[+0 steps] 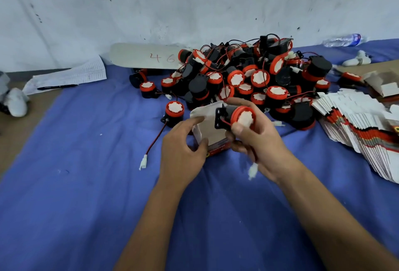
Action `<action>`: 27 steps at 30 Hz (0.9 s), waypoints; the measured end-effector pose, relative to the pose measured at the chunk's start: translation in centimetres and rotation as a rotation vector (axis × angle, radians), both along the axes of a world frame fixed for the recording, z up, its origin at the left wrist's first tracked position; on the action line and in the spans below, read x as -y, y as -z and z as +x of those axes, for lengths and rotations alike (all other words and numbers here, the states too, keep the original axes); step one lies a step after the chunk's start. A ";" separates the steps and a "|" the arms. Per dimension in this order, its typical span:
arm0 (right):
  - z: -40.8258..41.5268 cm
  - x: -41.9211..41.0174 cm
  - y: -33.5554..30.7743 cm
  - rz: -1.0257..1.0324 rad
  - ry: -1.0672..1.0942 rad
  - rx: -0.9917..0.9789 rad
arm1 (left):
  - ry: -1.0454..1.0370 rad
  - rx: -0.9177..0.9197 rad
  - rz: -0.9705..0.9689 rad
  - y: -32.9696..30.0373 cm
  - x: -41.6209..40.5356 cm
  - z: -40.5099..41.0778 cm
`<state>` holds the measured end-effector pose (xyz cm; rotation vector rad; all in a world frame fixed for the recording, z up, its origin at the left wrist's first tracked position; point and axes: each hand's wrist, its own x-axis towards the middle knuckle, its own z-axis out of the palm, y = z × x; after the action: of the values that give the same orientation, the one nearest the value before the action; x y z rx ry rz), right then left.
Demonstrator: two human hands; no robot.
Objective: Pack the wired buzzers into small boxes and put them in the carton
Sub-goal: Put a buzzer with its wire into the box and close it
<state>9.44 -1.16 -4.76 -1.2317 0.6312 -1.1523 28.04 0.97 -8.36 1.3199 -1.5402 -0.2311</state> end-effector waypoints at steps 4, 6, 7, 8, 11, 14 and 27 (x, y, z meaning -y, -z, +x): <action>0.3 -0.9 -0.1 -0.164 0.145 -0.321 | 0.010 0.014 0.015 -0.1 0.0 -0.2; 0.7 -1.4 -0.5 -0.289 0.102 -0.302 | 0.033 0.007 0.027 -0.3 -0.1 -0.3; 1.1 -1.6 -0.7 -0.333 0.052 -0.250 | 0.043 -0.003 0.038 -0.4 -0.1 -0.4; 1.6 -1.8 -0.7 -0.368 0.010 -0.221 | 0.050 -0.029 0.054 -0.4 -0.2 -0.4; 3.0 -1.8 -0.4 -0.467 0.035 -0.319 | 0.077 -0.133 0.084 -0.4 -0.3 -0.5; 2.8 -1.2 0.0 -0.398 0.110 -0.307 | 0.069 -0.131 0.063 -0.3 -0.1 -0.5; 1.1 0.8 0.6 -0.483 0.616 -0.952 | 0.154 -0.037 -0.076 -0.4 -0.1 -0.8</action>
<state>10.55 -1.95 -5.32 -2.1133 1.5878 -1.2038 27.23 1.08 -7.99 1.1332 -1.6052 -0.2888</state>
